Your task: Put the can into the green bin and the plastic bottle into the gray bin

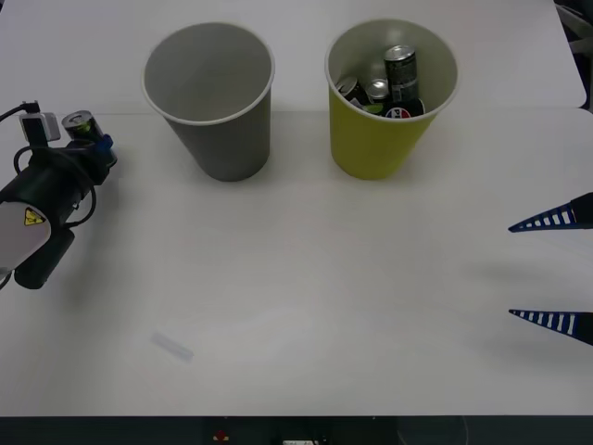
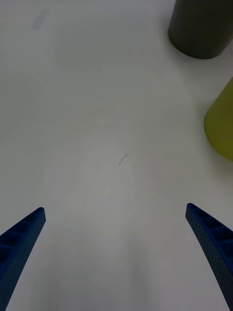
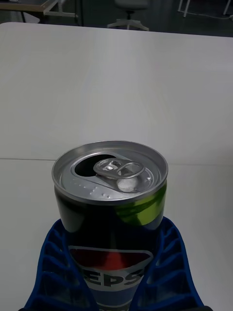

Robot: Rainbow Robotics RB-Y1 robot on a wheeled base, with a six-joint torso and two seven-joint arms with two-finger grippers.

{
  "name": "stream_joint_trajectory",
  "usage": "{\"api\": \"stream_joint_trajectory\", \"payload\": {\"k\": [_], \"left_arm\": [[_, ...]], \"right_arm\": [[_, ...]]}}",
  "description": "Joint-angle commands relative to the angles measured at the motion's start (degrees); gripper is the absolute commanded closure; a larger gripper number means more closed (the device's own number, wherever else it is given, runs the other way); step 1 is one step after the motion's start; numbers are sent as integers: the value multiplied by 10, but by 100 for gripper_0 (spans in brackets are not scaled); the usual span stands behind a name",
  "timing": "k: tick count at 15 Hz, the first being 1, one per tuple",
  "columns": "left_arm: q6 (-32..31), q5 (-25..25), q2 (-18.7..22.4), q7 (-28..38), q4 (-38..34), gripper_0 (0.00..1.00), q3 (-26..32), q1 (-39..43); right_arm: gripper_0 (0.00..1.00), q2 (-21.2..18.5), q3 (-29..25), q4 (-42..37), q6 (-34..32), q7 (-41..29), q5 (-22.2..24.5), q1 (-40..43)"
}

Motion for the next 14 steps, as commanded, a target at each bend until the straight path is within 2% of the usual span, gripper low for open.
{"api": "stream_joint_trajectory", "payload": {"k": [1,5,7,9,11,14], "left_arm": [[-54,-23,32,-3,-97,100,54,63],[-178,-33,76,-19,-254,100,177,184],[-221,-34,87,-28,-309,100,224,233],[-289,-34,88,-70,-352,100,290,284],[-361,-12,88,-117,-382,100,353,321],[-470,54,88,-203,-403,100,424,363]], "right_arm": [[0,0,0,0,0,0,0,0],[0,0,0,0,0,0,0,0],[0,0,0,0,0,0,0,0],[0,0,0,0,0,0,0,0],[0,0,0,0,0,0,0,0],[0,0,0,0,0,0,0,0]]}}
